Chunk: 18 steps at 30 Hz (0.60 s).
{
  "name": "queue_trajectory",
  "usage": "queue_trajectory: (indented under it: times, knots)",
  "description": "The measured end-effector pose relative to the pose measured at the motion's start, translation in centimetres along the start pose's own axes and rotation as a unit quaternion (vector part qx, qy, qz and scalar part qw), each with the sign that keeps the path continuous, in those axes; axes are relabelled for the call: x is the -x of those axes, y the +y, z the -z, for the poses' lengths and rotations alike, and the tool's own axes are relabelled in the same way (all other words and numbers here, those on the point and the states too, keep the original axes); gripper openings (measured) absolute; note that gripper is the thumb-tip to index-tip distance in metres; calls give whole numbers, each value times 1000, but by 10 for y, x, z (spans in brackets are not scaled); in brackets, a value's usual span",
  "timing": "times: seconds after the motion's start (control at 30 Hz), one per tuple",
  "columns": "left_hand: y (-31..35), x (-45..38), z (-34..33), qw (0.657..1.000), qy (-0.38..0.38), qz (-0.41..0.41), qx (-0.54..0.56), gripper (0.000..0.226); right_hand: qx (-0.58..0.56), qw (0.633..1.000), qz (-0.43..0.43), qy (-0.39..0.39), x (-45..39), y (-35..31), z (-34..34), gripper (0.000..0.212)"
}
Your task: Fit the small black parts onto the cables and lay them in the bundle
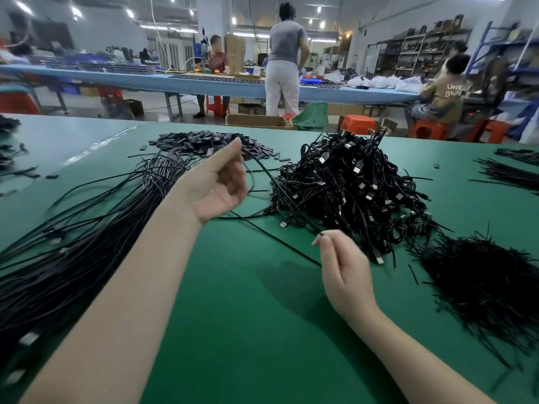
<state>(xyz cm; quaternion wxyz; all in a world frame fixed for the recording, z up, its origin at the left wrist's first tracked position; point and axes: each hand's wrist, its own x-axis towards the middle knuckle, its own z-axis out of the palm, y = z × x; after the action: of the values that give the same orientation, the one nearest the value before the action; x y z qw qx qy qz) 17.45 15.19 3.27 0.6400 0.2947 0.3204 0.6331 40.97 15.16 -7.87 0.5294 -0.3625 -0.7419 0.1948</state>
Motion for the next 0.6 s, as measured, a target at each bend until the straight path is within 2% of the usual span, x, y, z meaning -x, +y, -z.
queue_trajectory:
  times: [0.07,0.17,0.27,0.33,0.4,0.43,0.5,0.53,0.57,0.6]
  knots:
    - [-5,0,-10,998,-44,26,25,13,23,997,37,-57,7,-5,-5,34]
    - [-7,2,-22,992,-110,49,-36,28,47,988,45,-143,14,-9,-8,34]
    - [1,10,-24,989,-143,15,-29,40,50,981,5,-188,13,-7,-8,28]
    - [10,21,-22,971,-233,33,-41,41,19,983,-52,-174,11,-5,-8,27]
    - [13,28,-19,931,-311,87,-167,42,-34,990,-103,-88,6,-6,-4,26]
    - [10,29,-19,900,-320,117,-272,44,-56,991,-119,-37,3,-7,-2,27]
    - [-7,25,-22,807,-266,180,-496,50,-79,989,-121,22,-2,-10,3,33]
    - [-17,21,-25,767,-224,202,-567,51,-86,990,-110,30,-3,-14,3,34]
    - [-27,17,-29,748,-184,202,-604,50,-93,991,-93,29,-3,-18,2,32]
    - [-38,13,-33,754,-150,180,-613,49,-102,992,-73,24,-2,-22,1,27]
